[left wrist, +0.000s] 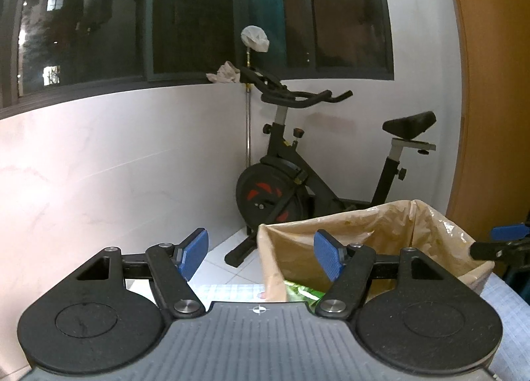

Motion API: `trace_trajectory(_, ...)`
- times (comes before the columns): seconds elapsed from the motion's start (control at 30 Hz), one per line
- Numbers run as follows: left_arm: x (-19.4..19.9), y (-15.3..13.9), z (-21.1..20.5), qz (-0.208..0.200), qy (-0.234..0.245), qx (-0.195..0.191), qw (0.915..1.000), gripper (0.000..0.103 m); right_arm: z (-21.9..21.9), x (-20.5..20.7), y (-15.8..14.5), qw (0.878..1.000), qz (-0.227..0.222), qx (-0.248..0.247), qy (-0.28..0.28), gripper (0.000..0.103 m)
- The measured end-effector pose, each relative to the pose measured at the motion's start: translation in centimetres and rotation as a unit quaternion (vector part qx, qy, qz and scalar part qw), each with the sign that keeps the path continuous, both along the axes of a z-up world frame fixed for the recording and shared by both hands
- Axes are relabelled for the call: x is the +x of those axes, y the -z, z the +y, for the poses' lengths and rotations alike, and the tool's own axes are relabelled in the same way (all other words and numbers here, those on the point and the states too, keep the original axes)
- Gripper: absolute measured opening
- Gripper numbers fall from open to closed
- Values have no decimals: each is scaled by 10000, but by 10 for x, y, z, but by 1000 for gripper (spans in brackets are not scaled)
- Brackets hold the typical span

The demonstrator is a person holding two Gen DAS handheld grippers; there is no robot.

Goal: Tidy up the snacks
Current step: 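Withdraw both open grippers from the box back toward the snack pile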

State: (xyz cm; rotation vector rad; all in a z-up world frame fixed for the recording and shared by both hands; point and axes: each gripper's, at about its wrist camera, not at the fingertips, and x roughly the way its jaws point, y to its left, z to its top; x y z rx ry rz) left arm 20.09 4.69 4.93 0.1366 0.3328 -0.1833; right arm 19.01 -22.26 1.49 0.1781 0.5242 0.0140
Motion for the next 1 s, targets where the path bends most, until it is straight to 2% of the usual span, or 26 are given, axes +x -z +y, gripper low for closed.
trace_trajectory(0.2, -26, 1, 18, 59, -71, -5, 10000, 73, -9, -32, -12, 9997, -144, 178, 72, 93)
trace_trajectory(0.4, -53, 20, 30, 223, -52, -64, 9997, 73, -11, -69, -8, 9995, -279, 87, 140, 93)
trace_trajectory(0.7, -81, 68, 50, 670, -163, -311, 9971, 73, -13, -117, 32, 9994, -238, 57, 229, 93)
trace_trajectory(1.0, -86, 112, 45, 963, -80, -451, 9943, 73, -11, -143, 78, 9986, -88, -355, 391, 92)
